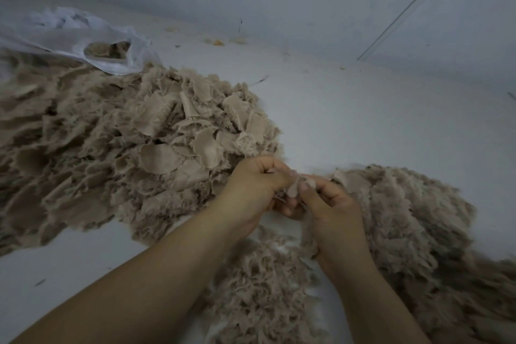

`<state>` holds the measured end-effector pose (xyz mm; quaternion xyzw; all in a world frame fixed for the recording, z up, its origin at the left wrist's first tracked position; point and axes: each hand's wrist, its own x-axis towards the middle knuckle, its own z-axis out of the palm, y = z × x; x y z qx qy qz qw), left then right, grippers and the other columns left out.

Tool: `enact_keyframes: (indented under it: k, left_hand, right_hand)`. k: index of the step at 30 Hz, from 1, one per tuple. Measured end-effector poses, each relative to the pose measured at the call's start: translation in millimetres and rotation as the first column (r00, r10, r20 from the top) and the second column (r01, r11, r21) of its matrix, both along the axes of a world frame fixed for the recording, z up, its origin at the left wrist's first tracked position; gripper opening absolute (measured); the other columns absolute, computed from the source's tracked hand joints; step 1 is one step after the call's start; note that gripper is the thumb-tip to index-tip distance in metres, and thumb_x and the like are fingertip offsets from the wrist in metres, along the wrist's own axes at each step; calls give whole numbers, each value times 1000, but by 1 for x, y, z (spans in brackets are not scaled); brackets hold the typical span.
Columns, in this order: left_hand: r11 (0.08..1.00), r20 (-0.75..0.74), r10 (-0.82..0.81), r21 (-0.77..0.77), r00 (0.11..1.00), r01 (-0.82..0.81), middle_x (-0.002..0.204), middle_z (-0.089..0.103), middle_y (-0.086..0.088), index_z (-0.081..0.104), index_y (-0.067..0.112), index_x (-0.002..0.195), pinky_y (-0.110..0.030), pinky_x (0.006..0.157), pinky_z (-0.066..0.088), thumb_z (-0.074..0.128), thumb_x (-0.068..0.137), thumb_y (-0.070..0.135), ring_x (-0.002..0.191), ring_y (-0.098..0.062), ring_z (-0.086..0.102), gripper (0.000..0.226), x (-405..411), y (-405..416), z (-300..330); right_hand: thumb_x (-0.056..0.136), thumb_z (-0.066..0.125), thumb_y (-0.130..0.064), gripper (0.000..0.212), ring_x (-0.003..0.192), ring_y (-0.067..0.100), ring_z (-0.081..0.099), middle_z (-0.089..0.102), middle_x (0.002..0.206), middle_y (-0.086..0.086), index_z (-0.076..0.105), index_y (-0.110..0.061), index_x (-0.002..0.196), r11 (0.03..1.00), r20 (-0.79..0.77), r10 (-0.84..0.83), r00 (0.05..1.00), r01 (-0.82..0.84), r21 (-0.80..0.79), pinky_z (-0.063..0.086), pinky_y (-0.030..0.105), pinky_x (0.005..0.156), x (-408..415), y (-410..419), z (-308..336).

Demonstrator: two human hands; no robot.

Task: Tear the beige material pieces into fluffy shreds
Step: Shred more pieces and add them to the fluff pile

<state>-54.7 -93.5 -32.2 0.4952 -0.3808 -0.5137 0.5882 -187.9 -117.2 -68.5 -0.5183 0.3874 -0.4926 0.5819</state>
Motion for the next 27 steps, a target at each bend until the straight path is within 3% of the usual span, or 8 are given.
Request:
enact_keyframes:
  k: [3,5,9,14,17,21,24,27]
  left_hand:
    - [990,-49,138,5,989,-138,59,56,-12,63,4,76,-25,42,44,61,93,2,45,-19,53,16,1,-3,-4]
    - [982,-40,189,9,981,-189,51,51,-3,62,10,74,-23,40,38,63,92,5,41,-16,48,19,3,-5,-7]
    - [990,2,142,13,990,-142,47,48,0,61,12,70,-20,38,32,68,89,9,38,-15,42,21,3,-4,-10]
    - [995,-21,88,54,996,-87,52,52,-1,60,15,70,-21,40,33,69,87,6,40,-17,46,21,4,-3,-12]
    - [995,-35,85,59,996,-83,56,52,-5,61,13,72,-20,39,32,69,88,8,42,-17,45,18,3,-2,-11]
    - [996,-20,33,85,999,-31,57,53,-7,59,11,76,-19,36,30,69,86,4,41,-18,45,16,-1,-2,-11]
    - [994,-15,41,105,999,-39,56,50,-10,56,10,76,-18,35,30,59,81,-13,40,-17,45,23,-4,-4,-12]
    - [994,-53,73,80,996,-69,51,48,-10,55,9,74,-19,36,30,56,62,-12,39,-18,42,24,-3,-3,-11]
  right_hand:
    - [98,62,-27,35,43,18,44,50,51,8,64,-11,66,999,-23,-36,999,36,11,42,29,45,-4,0,-3]
    - [98,62,-29,40,36,24,47,47,45,15,64,-12,62,999,7,-31,1000,30,43,45,27,43,-5,-1,-4]
    - [100,59,-28,43,33,25,46,44,41,12,63,-18,58,994,60,-51,997,46,95,43,29,39,-3,-4,-5]
    - [89,69,-44,38,44,41,55,51,59,28,68,-6,87,988,69,7,998,-17,155,52,41,44,-3,0,3]
    - [88,69,-38,35,27,26,44,44,40,11,65,-13,63,993,14,18,1000,-20,119,43,30,32,-4,0,2]
    - [86,69,-39,29,45,37,56,57,60,33,76,-12,80,989,35,40,999,-45,144,53,46,43,-3,1,4]
    - [88,71,-39,36,45,39,53,52,59,33,69,-5,75,984,27,-19,999,14,178,52,49,45,-4,-3,-2]
    - [92,70,-34,45,70,45,52,51,81,41,58,9,85,973,102,-86,991,61,221,51,60,60,-3,-4,-6]
